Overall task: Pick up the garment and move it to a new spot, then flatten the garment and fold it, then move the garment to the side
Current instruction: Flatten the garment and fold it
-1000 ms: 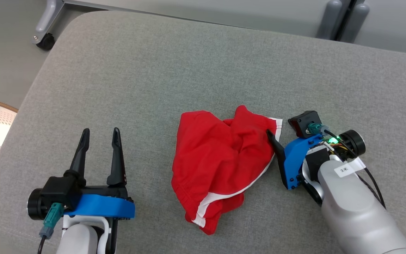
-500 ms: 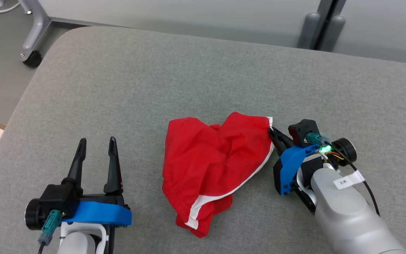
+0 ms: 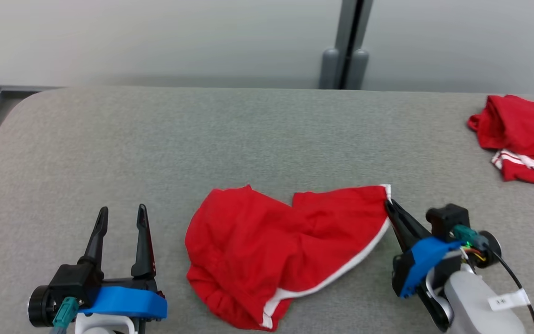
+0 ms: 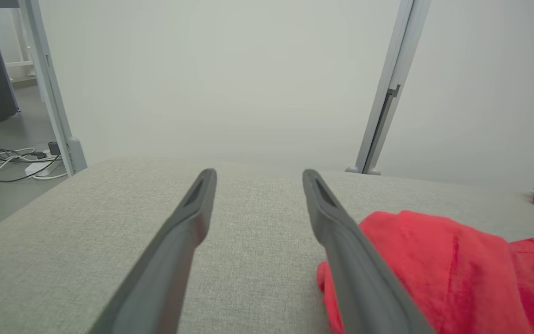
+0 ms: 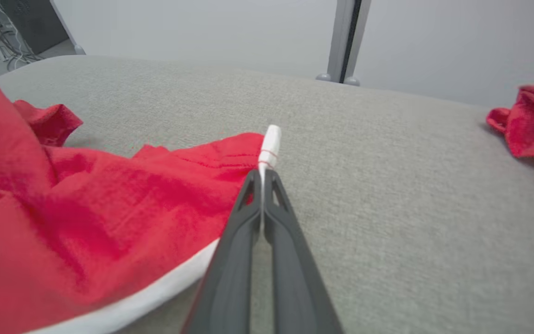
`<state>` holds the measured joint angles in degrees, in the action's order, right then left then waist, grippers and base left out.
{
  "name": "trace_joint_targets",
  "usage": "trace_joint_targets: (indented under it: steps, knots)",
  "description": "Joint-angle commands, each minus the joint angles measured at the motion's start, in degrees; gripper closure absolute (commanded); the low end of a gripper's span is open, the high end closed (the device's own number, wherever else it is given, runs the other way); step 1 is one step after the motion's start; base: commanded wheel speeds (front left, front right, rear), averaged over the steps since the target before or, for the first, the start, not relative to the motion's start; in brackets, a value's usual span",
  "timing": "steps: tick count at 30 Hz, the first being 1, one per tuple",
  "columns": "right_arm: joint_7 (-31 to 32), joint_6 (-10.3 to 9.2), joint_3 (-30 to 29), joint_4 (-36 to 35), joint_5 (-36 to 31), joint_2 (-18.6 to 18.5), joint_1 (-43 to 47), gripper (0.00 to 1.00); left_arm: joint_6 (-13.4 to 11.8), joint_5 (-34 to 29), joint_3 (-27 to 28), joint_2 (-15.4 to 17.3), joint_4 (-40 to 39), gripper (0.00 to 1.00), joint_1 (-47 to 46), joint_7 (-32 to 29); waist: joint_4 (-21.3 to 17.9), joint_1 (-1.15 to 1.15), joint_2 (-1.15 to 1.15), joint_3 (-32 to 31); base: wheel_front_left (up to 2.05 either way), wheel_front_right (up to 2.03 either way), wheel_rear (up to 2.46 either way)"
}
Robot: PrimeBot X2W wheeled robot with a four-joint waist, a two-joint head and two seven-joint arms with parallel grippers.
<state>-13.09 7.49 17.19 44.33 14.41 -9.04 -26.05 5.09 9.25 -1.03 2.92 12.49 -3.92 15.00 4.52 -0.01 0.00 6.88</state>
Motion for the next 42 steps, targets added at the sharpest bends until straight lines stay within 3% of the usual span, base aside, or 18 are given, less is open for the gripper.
trace_joint_targets:
  steps: [1, 6, 11, 19, 21, 33, 42]
  knots:
    - [0.6, 0.01, -0.8, -2.7, 0.5, -0.6, 2.7, 1.00, 0.2, -0.2, -0.1, 0.0, -0.1, 0.00, 0.5, 0.2, -1.6, 0.01, 0.00, -1.1, 0.00, 0.00, 0.00]
    - [5.3, 0.01, -6.7, -15.4, 0.3, -1.1, 13.7, 1.00, 0.2, -0.1, -0.1, 0.0, -0.3, 0.00, 0.7, 0.2, -3.0, 0.01, 0.00, -0.9, 0.00, 0.00, 0.00]
    - [10.6, 0.01, -15.5, -29.5, -1.6, 1.1, 26.2, 1.00, 0.3, -0.2, -0.2, 0.0, -0.4, 0.00, 0.0, 0.2, -3.5, 0.01, 0.00, -0.3, 0.00, 0.00, 0.00]
    - [16.5, 0.01, -22.4, -43.0, -3.4, 4.8, 37.5, 1.00, 0.6, -0.8, 1.0, 0.0, -0.6, 0.00, -0.1, 0.2, -4.4, 0.01, 0.00, 0.2, 0.00, 0.00, 0.00]
    - [16.9, 0.01, -22.8, -44.4, -3.6, 5.3, 38.0, 0.00, 0.7, -1.0, 1.0, 0.0, -0.6, 0.00, -0.1, 0.2, -4.6, 0.01, 0.00, 0.3, 0.00, 0.00, 0.00]
    - [11.1, 0.01, -21.2, -49.4, -6.1, 6.1, 28.2, 0.00, 1.2, -1.9, 1.4, 0.0, -0.1, 0.00, -0.1, 0.2, -4.1, 0.01, 0.00, -0.6, 0.00, 0.00, 0.00]
    - [4.2, 0.01, -18.3, -46.3, -5.1, 6.1, 23.1, 0.00, 1.5, -2.6, 1.3, 0.0, -0.1, 0.00, 0.7, 0.2, -2.9, 0.01, 0.00, -1.8, 0.00, 0.00, 0.00]
